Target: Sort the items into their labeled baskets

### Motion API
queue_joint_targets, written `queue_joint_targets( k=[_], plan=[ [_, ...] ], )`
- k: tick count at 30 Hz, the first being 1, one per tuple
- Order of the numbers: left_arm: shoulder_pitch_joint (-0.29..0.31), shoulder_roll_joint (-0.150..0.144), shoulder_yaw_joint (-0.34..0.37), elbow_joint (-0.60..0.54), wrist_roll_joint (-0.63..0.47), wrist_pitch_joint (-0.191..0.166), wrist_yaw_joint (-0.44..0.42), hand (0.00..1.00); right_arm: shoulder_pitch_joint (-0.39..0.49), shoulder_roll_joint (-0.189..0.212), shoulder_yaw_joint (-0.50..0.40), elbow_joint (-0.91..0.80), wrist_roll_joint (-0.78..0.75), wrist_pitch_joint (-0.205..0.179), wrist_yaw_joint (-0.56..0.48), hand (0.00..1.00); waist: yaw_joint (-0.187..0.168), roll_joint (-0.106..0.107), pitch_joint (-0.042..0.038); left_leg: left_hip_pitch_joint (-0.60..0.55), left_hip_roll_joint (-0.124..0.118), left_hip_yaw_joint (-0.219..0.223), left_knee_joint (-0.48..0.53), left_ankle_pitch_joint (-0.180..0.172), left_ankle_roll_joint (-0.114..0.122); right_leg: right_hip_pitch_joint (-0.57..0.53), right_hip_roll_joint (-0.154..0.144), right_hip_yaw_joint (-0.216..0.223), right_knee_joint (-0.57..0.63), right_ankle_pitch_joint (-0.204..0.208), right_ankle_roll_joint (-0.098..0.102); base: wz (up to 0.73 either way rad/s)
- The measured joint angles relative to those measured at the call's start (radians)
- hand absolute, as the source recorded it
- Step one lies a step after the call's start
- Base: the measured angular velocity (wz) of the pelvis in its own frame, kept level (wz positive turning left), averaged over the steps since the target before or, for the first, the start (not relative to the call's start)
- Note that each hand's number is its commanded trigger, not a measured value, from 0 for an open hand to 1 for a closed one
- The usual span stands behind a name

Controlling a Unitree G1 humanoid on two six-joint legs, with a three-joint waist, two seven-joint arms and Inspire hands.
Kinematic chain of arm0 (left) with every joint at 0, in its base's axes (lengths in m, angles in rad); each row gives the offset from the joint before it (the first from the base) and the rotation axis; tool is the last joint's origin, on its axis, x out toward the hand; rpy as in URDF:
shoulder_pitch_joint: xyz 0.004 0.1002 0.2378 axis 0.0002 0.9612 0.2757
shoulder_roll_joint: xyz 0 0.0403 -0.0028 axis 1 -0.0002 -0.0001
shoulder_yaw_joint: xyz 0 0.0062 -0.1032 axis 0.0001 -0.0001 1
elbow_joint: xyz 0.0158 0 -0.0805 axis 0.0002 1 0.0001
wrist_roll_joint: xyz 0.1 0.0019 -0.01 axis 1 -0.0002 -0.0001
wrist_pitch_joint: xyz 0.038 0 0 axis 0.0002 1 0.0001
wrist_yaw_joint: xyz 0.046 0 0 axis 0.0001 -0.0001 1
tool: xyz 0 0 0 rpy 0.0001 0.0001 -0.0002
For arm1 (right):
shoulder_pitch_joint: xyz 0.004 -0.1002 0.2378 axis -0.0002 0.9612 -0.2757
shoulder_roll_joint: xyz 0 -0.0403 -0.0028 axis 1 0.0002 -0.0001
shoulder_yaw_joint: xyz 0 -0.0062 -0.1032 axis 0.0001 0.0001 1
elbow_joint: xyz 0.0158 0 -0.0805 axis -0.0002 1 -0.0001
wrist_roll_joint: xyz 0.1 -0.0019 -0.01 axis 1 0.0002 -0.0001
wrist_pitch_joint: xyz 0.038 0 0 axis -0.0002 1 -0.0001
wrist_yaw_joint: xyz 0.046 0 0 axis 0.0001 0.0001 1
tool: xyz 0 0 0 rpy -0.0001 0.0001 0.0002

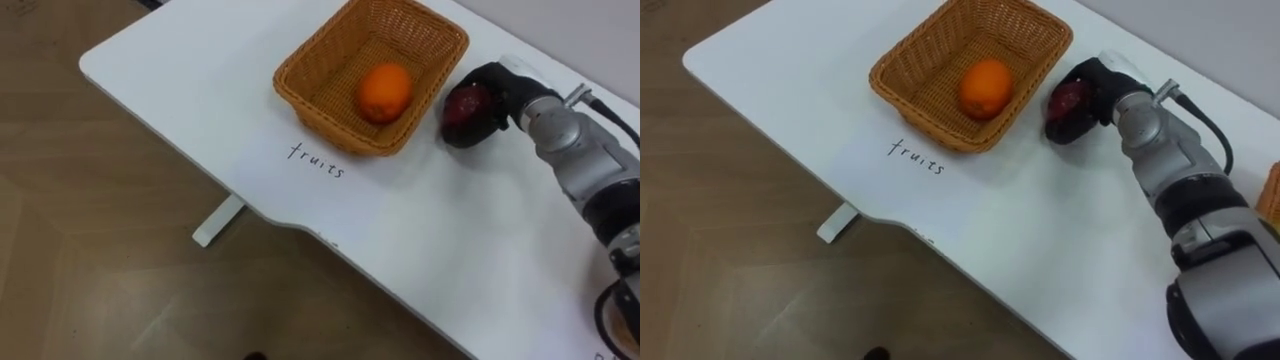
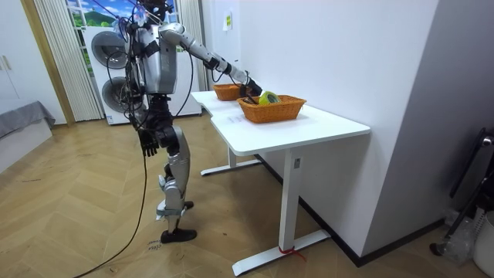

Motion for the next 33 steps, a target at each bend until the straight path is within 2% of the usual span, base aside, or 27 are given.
queue_joint_targets(
  k=[2,5,8,9,11,13,17,18,21,23,27,33],
  plan=[
    [-0.001,-0.001,0.005,0.001,-0.003,-0.001,0.012,0.00,0.011,0.000,0.000,-0.040,-0.007,0.001,0.019,1.00,-0.029,0.005,-0.0028,0.001,-0.001,0.005,0.002,0.001,0.001,0.006,-0.002,-0.009,0.000,0.000,0.001,0.10],
    [-0.002,-0.004,0.017,-0.001,-0.013,-0.003,0.021,0.00,0.044,-0.020,0.000,-0.153,0.001,0.001,0.048,1.00,-0.067,0.021,-0.0155,0.015,0.000,0.029,0.000,0.003,0.005,0.016,-0.009,-0.007,0.001,0.001,0.003,-0.07],
    [0.013,-0.008,0.017,-0.006,-0.038,-0.007,0.026,0.00,0.053,-0.022,-0.001,-0.220,-0.010,0.002,0.073,1.00,-0.104,0.042,-0.0273,0.051,-0.001,0.040,-0.012,0.003,0.007,0.043,-0.013,0.002,0.000,0.000,0.006,-0.09],
    [0.017,-0.009,0.017,-0.007,-0.040,-0.009,0.026,0.00,0.053,-0.022,-0.001,-0.229,-0.011,0.002,0.080,1.00,-0.108,0.045,-0.0303,0.061,-0.001,0.043,-0.018,0.004,0.008,0.048,-0.013,0.008,0.001,-0.001,0.007,-0.11],
    [0.032,-0.008,0.019,-0.008,-0.040,-0.013,0.021,0.00,0.066,-0.035,-0.019,-0.278,-0.017,0.002,0.100,1.00,-0.139,0.055,-0.0368,0.093,-0.003,0.043,-0.033,0.007,0.012,0.074,-0.016,0.014,-0.001,-0.003,0.010,-0.02],
    [0.045,-0.010,0.037,-0.018,-0.036,-0.016,0.012,0.00,0.096,-0.050,-0.050,-0.323,-0.034,0.003,0.102,1.00,-0.150,0.056,-0.0402,0.122,-0.007,0.045,-0.048,0.007,0.012,0.100,-0.019,0.020,-0.003,-0.009,0.015,0.00],
    [0.070,-0.012,0.077,-0.026,-0.032,-0.018,0.008,0.00,0.126,-0.084,-0.079,-0.377,-0.061,0.004,0.120,1.00,-0.156,0.046,-0.0490,0.165,-0.009,0.065,-0.071,0.014,0.016,0.121,-0.024,0.048,-0.002,-0.017,0.018,-0.12],
    [0.071,-0.012,0.083,-0.026,-0.031,-0.018,0.008,0.00,0.126,-0.088,-0.080,-0.380,-0.070,0.006,0.123,1.00,-0.156,0.045,-0.0496,0.168,-0.009,0.067,-0.071,0.015,0.017,0.123,-0.024,0.049,-0.002,-0.017,0.018,-0.10],
    [0.072,-0.016,0.123,-0.026,-0.032,-0.017,0.006,0.00,0.127,-0.098,-0.086,-0.427,-0.100,0.044,0.148,1.00,-0.156,0.043,-0.0505,0.182,-0.009,0.075,-0.076,0.014,0.017,0.131,-0.025,0.058,-0.003,-0.017,0.019,-0.06],
    [0.074,-0.017,0.154,-0.026,-0.032,-0.017,0.007,0.00,0.130,-0.100,-0.104,-0.513,-0.107,0.062,0.162,1.00,-0.158,0.043,-0.0505,0.192,-0.008,0.082,-0.086,0.015,0.017,0.133,-0.025,0.062,-0.005,-0.018,0.020,-0.09],
    [0.077,-0.017,0.164,-0.026,-0.032,-0.012,0.009,0.00,0.152,-0.102,-0.111,-0.645,-0.108,0.070,0.165,1.00,-0.159,0.042,-0.0519,0.217,-0.009,0.086,-0.102,0.015,0.018,0.157,-0.027,0.058,-0.015,-0.018,0.022,0.00],
    [0.072,-0.022,0.162,-0.027,-0.041,-0.003,0.019,0.00,0.158,-0.101,-0.110,-0.670,-0.107,0.082,0.173,1.00,-0.159,0.042,-0.0512,0.240,-0.010,0.083,-0.108,0.013,0.019,0.188,-0.028,0.042,-0.019,-0.022,0.027,0.09]
  ],
)
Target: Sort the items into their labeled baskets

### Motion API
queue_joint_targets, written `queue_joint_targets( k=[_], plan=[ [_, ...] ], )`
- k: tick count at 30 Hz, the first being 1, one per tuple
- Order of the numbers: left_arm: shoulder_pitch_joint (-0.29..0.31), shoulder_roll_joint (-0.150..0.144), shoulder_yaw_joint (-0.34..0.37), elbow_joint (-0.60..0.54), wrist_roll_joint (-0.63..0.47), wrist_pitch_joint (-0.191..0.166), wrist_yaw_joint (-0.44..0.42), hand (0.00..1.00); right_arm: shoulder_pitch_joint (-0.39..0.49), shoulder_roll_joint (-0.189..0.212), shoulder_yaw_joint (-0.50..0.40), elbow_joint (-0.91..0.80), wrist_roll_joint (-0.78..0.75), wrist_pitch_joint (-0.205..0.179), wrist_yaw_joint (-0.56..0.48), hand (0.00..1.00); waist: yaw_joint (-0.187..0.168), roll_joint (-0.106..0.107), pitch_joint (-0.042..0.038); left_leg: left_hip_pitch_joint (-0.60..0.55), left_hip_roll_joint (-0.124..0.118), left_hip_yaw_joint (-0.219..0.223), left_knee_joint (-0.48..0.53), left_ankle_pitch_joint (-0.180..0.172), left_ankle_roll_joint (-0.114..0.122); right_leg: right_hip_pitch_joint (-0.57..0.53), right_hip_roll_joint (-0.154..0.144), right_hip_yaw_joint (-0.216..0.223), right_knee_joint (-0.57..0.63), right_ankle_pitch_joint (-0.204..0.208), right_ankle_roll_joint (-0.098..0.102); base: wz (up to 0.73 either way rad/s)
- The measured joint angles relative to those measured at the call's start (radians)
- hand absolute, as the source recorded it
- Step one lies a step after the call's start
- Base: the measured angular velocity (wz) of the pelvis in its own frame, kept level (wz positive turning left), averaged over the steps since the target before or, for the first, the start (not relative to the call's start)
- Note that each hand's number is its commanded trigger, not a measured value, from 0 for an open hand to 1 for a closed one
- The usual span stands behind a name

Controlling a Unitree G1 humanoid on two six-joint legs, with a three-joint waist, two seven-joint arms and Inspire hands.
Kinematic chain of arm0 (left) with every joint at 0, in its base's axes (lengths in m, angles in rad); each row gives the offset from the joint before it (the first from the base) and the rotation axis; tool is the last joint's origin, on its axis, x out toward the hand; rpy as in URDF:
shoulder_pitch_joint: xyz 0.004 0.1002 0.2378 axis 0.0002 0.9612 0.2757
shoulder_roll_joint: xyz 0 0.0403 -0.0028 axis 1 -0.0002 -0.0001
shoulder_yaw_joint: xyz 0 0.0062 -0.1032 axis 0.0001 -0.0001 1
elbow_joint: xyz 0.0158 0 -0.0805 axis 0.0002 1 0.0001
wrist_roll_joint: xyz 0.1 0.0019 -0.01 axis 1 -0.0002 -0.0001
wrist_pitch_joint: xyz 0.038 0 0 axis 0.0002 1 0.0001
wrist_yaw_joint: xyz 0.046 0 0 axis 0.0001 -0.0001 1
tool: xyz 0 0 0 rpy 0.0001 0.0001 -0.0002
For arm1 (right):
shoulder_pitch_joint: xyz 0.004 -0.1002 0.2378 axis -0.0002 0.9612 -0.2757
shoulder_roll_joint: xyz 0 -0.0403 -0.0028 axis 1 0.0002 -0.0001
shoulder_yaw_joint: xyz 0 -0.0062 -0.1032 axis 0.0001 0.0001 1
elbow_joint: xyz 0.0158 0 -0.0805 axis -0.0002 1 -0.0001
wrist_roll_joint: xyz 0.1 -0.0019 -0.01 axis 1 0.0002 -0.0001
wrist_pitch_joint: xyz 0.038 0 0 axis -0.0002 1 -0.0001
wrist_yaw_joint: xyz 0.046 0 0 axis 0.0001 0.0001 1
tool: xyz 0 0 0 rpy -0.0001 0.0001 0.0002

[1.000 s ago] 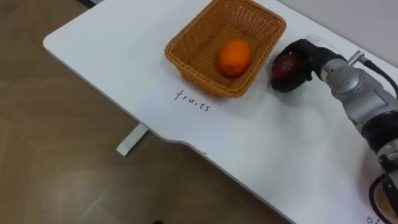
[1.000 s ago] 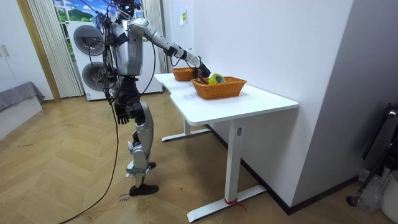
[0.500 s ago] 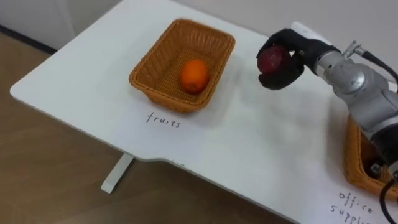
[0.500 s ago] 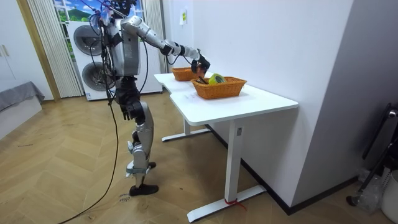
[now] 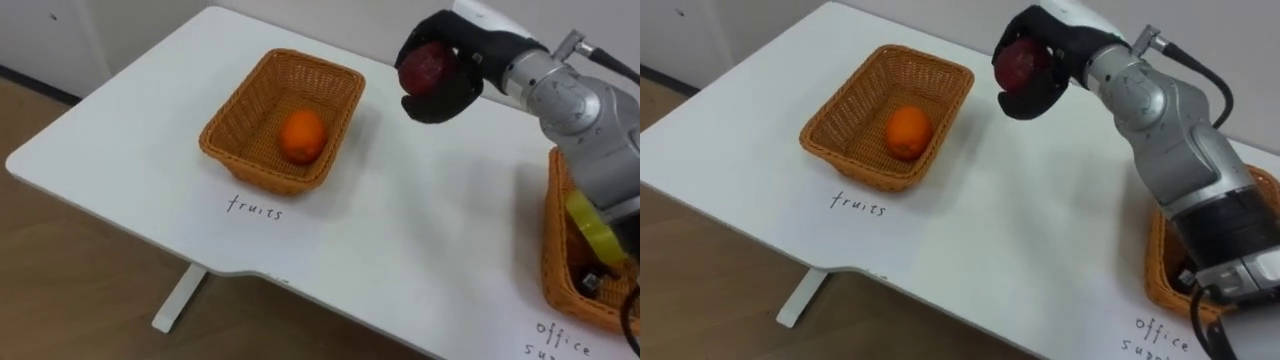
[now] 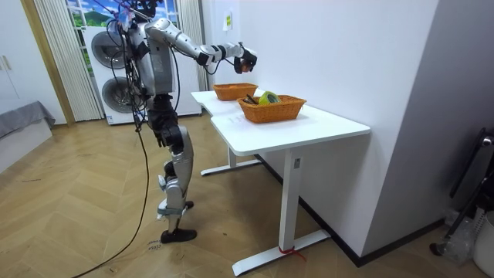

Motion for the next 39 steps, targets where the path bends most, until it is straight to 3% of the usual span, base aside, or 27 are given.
queue_joint_targets(
  k=[5,18,22,27,31,39],
  plan=[
    [0.005,-0.022,0.001,0.001,0.000,0.000,0.020,0.00,0.000,0.000,-0.009,-0.019,-0.002,0.004,0.005,1.00,-0.017,0.001,0.0012,0.001,-0.008,-0.014,0.004,-0.001,0.002,0.010,-0.006,-0.011,0.001,-0.002,0.004,0.08],
    [0.003,-0.029,0.002,-0.003,0.000,0.000,0.017,0.00,0.000,0.003,-0.063,-0.127,-0.066,0.009,0.010,1.00,-0.013,-0.001,0.0033,0.005,-0.023,-0.016,0.008,-0.006,0.011,0.016,-0.018,-0.010,-0.001,-0.010,0.016,0.00],
    [0.001,-0.042,0.003,-0.003,0.000,0.000,0.019,0.00,0.000,0.016,-0.063,-0.141,-0.091,0.041,0.020,1.00,0.000,-0.002,0.0039,0.005,-0.026,-0.015,0.005,-0.009,0.015,0.014,-0.023,-0.013,0.001,-0.012,0.019,0.00],
    [-0.003,-0.047,0.012,-0.003,0.001,0.000,0.019,0.00,0.000,0.050,-0.062,-0.159,-0.096,0.054,0.036,1.00,0.012,-0.008,0.0054,0.004,-0.028,-0.019,0.001,-0.010,0.017,0.015,-0.025,-0.025,0.002,-0.014,0.022,0.05],
    [-0.002,-0.047,0.012,-0.003,0.000,0.002,0.016,0.00,0.000,0.052,-0.058,-0.160,-0.096,0.069,0.044,1.00,0.038,-0.017,0.0105,0.003,-0.029,-0.026,0.000,-0.010,0.017,0.018,-0.025,-0.032,0.002,-0.014,0.022,0.04],
    [0.005,-0.048,0.012,-0.005,0.001,0.002,0.010,0.00,0.002,0.052,-0.028,-0.161,-0.057,0.073,0.057,1.00,0.064,-0.020,0.0109,0.008,-0.035,-0.050,0.002,-0.010,0.017,0.034,-0.026,-0.046,0.001,-0.015,0.024,0.09]
  ],
)
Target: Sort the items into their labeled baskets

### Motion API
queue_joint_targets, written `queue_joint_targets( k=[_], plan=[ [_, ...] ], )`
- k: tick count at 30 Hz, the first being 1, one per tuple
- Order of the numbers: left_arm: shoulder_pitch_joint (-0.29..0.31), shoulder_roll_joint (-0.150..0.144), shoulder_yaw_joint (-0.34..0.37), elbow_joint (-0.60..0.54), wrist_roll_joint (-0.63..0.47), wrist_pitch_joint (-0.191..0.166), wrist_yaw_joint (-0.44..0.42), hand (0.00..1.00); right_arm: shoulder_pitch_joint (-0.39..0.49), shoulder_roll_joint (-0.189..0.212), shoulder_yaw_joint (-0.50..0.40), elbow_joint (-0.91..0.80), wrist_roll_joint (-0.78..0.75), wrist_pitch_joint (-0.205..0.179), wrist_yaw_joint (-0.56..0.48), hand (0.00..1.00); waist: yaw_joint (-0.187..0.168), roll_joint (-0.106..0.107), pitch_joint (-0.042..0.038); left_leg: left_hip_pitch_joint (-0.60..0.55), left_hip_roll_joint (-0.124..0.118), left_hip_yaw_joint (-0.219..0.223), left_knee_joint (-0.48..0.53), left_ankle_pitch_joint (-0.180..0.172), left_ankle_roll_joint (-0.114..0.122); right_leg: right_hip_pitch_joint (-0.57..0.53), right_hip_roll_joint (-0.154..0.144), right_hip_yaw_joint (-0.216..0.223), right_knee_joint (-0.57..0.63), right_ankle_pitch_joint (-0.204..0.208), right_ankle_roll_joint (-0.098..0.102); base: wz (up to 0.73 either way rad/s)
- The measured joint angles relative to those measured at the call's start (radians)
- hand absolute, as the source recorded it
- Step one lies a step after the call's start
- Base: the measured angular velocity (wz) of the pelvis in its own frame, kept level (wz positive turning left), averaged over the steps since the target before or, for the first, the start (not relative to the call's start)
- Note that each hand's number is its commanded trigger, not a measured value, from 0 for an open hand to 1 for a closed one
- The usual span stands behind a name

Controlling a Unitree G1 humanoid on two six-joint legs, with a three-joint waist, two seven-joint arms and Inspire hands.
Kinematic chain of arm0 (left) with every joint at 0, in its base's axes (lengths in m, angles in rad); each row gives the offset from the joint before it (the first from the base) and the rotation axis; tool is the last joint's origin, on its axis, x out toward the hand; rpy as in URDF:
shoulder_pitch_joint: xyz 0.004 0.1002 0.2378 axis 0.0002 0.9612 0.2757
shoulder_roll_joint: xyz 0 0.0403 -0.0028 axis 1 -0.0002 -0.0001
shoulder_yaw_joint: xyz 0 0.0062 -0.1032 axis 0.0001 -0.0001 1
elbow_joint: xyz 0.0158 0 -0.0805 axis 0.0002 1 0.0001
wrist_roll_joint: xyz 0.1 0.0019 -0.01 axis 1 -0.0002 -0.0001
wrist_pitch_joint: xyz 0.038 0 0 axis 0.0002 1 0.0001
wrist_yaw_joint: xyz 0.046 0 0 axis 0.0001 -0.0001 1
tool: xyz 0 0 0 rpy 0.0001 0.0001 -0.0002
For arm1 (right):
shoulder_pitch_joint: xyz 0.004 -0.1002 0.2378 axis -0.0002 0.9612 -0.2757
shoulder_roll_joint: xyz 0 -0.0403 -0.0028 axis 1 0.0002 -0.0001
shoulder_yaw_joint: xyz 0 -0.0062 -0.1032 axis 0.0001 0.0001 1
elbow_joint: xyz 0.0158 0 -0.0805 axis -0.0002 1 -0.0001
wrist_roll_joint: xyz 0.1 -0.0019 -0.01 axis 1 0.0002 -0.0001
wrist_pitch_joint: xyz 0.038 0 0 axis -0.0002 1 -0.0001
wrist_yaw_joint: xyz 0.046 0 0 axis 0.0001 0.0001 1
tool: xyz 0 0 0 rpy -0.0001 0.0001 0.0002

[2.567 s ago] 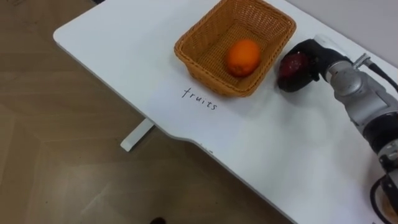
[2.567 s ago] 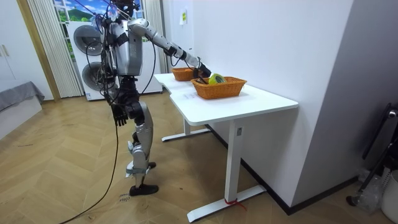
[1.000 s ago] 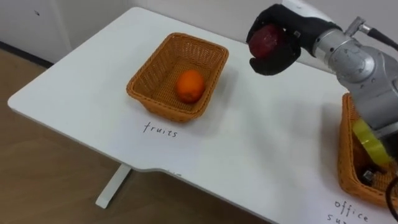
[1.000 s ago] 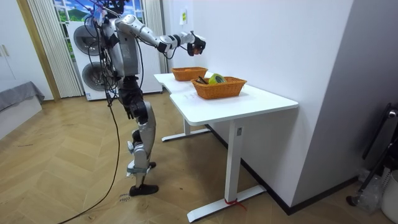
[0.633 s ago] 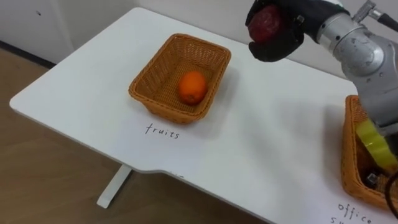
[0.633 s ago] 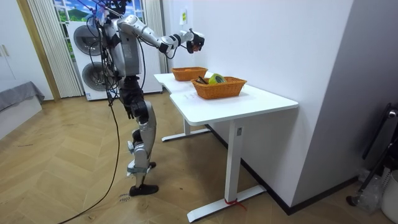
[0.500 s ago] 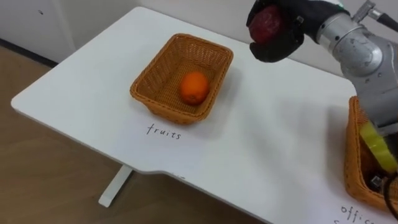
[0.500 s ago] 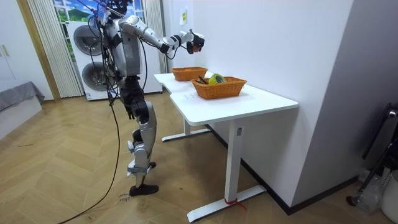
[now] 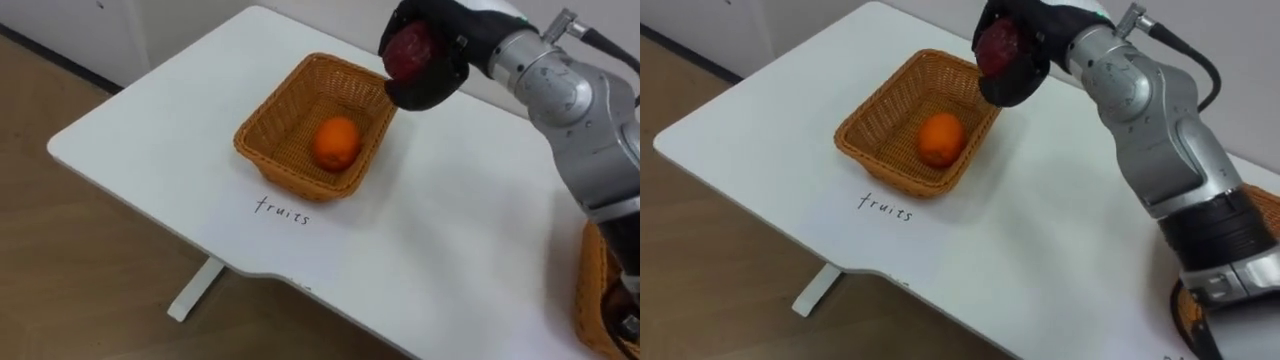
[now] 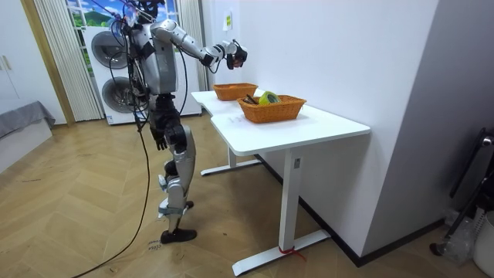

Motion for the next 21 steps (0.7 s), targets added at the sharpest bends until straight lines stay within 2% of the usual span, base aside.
queue_joint_targets(
  k=[3,6,7,13,16,21],
  plan=[
    [0.010,-0.001,-0.001,-0.005,-0.002,0.000,0.001,0.00,0.000,0.000,0.019,0.001,0.017,0.000,-0.002,1.00,0.000,0.000,0.0004,0.001,-0.005,-0.019,0.004,0.000,0.000,0.010,-0.001,-0.004,0.000,0.000,0.001,0.15],
    [0.019,0.000,-0.001,-0.002,-0.001,-0.001,0.004,0.00,0.000,0.006,0.038,0.026,0.047,-0.003,-0.013,1.00,0.017,-0.003,0.0043,0.012,-0.006,-0.022,0.004,0.000,0.000,0.021,0.000,-0.006,0.000,-0.001,0.002,0.02],
    [0.020,0.000,-0.001,-0.002,-0.001,-0.001,0.005,0.00,0.000,0.011,0.040,0.040,0.052,-0.003,-0.015,1.00,0.025,-0.001,0.0074,0.012,-0.006,-0.023,0.005,0.000,0.000,0.023,0.000,-0.006,0.000,-0.001,0.002,0.03],
    [0.044,0.005,-0.001,-0.003,0.002,0.000,0.002,0.00,0.000,0.045,0.043,0.068,0.058,-0.011,-0.023,1.00,0.029,-0.003,0.0084,0.007,-0.009,-0.031,0.011,0.000,0.000,0.029,0.000,-0.009,0.000,-0.001,0.002,0.04],
    [0.072,0.011,0.000,-0.004,0.024,0.004,-0.010,0.00,0.002,0.059,0.043,0.068,0.046,-0.013,-0.023,1.00,0.028,-0.003,0.0080,0.005,-0.012,-0.042,0.013,0.000,0.000,0.035,0.000,-0.017,0.000,-0.002,0.004,0.10],
    [0.116,0.014,0.000,-0.004,0.058,0.035,-0.042,0.00,0.026,0.065,0.043,0.068,0.033,-0.012,-0.022,1.00,0.033,-0.011,0.0026,-0.003,-0.020,-0.060,0.025,0.000,0.000,0.038,-0.002,-0.034,0.000,-0.003,0.005,0.12]
  ],
)
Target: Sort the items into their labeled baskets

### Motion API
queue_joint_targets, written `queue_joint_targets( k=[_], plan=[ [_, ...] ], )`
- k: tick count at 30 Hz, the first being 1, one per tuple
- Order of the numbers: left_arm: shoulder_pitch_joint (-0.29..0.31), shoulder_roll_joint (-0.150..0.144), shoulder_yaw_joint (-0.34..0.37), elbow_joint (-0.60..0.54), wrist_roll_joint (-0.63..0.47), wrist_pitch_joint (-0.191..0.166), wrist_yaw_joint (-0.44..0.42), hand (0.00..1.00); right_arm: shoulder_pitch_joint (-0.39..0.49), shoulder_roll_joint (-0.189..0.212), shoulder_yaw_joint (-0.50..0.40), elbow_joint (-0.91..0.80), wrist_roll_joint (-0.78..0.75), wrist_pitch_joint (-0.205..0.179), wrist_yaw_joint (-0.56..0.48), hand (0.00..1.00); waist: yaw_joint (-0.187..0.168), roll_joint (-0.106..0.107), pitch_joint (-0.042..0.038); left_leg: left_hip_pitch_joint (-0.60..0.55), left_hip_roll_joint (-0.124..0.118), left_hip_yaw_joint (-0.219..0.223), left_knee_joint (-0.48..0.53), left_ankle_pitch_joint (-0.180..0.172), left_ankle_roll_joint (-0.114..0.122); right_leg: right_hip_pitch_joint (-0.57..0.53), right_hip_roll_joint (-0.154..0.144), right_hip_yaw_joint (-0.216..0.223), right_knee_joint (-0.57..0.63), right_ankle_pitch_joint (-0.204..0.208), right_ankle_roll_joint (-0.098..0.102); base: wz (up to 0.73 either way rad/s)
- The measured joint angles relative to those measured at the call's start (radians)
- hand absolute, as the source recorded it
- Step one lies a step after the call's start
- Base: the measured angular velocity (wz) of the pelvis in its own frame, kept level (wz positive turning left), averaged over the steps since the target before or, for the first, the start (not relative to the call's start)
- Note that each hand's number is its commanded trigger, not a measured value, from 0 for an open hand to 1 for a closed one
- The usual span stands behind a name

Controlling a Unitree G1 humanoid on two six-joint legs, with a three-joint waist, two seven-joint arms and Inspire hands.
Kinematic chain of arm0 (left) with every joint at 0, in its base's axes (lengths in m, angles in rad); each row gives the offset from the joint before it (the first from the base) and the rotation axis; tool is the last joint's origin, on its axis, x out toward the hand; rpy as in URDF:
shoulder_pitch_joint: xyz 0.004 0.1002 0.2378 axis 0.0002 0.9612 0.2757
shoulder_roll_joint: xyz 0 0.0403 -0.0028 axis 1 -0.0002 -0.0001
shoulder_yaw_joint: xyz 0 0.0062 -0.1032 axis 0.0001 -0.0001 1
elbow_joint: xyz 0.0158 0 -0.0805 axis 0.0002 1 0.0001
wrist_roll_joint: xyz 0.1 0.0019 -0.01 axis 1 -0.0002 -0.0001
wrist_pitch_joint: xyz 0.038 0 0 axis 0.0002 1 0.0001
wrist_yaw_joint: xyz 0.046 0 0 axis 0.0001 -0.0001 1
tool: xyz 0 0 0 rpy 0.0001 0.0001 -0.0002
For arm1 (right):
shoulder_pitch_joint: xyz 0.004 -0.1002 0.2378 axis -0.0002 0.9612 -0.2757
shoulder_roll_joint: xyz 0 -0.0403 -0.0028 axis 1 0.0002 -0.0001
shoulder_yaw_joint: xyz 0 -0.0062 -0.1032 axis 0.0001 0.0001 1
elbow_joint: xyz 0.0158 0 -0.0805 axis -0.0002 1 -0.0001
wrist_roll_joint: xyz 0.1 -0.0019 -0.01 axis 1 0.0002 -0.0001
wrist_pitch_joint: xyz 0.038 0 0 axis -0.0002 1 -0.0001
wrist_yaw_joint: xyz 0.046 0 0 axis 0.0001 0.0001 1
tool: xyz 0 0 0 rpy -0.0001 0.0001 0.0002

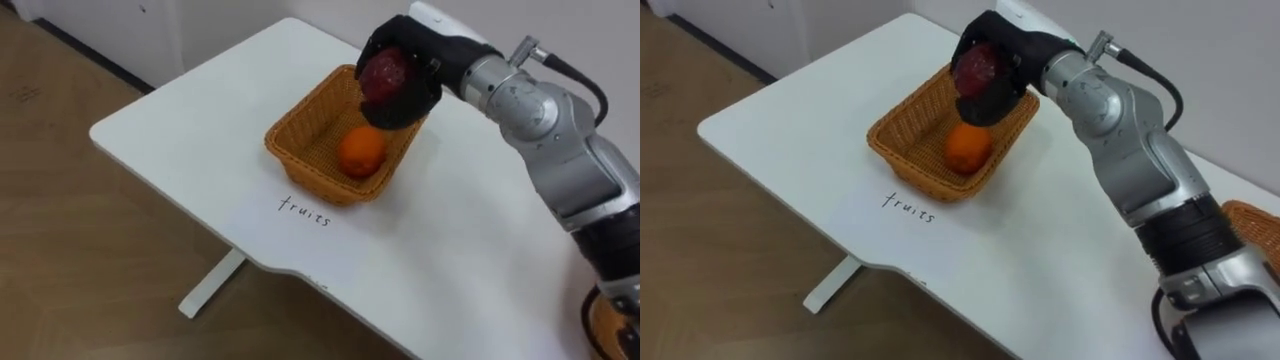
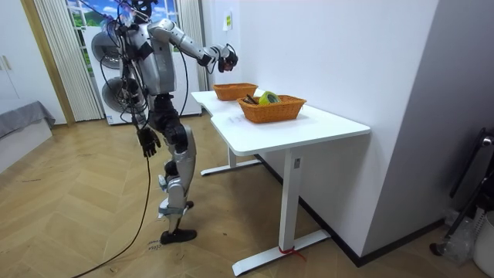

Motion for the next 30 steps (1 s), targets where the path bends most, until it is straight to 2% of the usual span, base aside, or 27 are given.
queue_joint_targets(
  k=[7,8,9,10,11,12,16,20,30],
  plan=[
    [0.032,0.005,0.000,-0.001,0.024,0.008,-0.024,0.00,0.060,0.014,0.001,0.000,-0.063,0.000,0.013,1.00,0.029,-0.005,0.0011,-0.005,-0.008,-0.021,0.014,-0.001,0.001,0.011,-0.001,-0.005,0.000,-0.005,0.006,0.10],
    [0.033,0.004,-0.001,-0.001,0.032,0.008,-0.025,0.00,0.060,0.014,0.001,0.003,-0.064,0.000,0.012,0.96,0.034,-0.005,0.0011,-0.005,-0.008,-0.021,0.014,-0.001,0.000,0.011,-0.001,-0.005,-0.001,-0.005,0.006,0.00],
    [0.035,0.004,-0.001,-0.002,0.040,0.011,-0.025,0.00,0.060,0.014,0.001,0.010,-0.064,0.000,0.009,0.66,0.041,-0.009,0.0013,-0.005,-0.009,-0.021,0.014,0.000,0.000,0.011,-0.001,-0.005,-0.002,-0.007,0.004,0.00],
    [0.039,0.005,-0.001,-0.010,0.040,0.016,-0.023,0.00,0.060,0.014,0.001,0.028,-0.062,-0.004,0.004,0.51,0.046,-0.015,0.0042,-0.002,-0.013,-0.021,0.016,0.000,0.000,0.013,-0.003,-0.004,-0.004,-0.014,0.001,0.00],
    [0.040,0.005,-0.001,-0.011,0.040,0.016,-0.022,0.00,0.062,0.014,0.002,0.046,-0.062,-0.009,-0.003,0.03,0.048,-0.017,0.0061,-0.001,-0.014,-0.021,0.018,0.000,0.000,0.015,-0.004,-0.003,-0.004,-0.018,0.003,0.08],
    [0.043,0.004,-0.001,-0.012,0.040,0.018,-0.021,0.00,0.064,0.014,0.004,0.076,-0.062,-0.009,-0.009,0.00,0.053,-0.020,0.0068,-0.001,-0.017,-0.023,0.027,-0.001,0.001,0.017,-0.005,-0.002,-0.004,-0.022,0.005,0.06],
    [0.045,0.005,0.001,-0.012,0.040,0.030,-0.015,0.00,0.068,0.014,0.009,0.171,-0.063,-0.007,-0.026,0.00,0.075,-0.021,0.0085,-0.018,-0.023,-0.029,0.045,-0.004,0.005,0.011,-0.008,-0.009,-0.002,-0.025,0.007,0.08],
    [0.050,0.006,0.021,-0.019,0.040,0.037,-0.013,0.00,0.098,0.014,0.020,0.191,-0.062,-0.008,-0.041,0.00,0.092,-0.021,0.0087,-0.023,-0.025,-0.030,0.047,-0.007,0.008,0.011,-0.009,-0.015,-0.001,-0.023,0.009,0.05],
    [0.048,0.008,0.028,-0.037,0.040,0.035,-0.011,0.00,0.103,0.014,0.022,0.191,-0.046,-0.010,-0.069,0.00,0.098,-0.019,0.0095,-0.033,-0.024,-0.037,0.048,-0.010,0.005,0.012,-0.006,-0.029,0.002,-0.023,0.009,0.04]
  ],
)
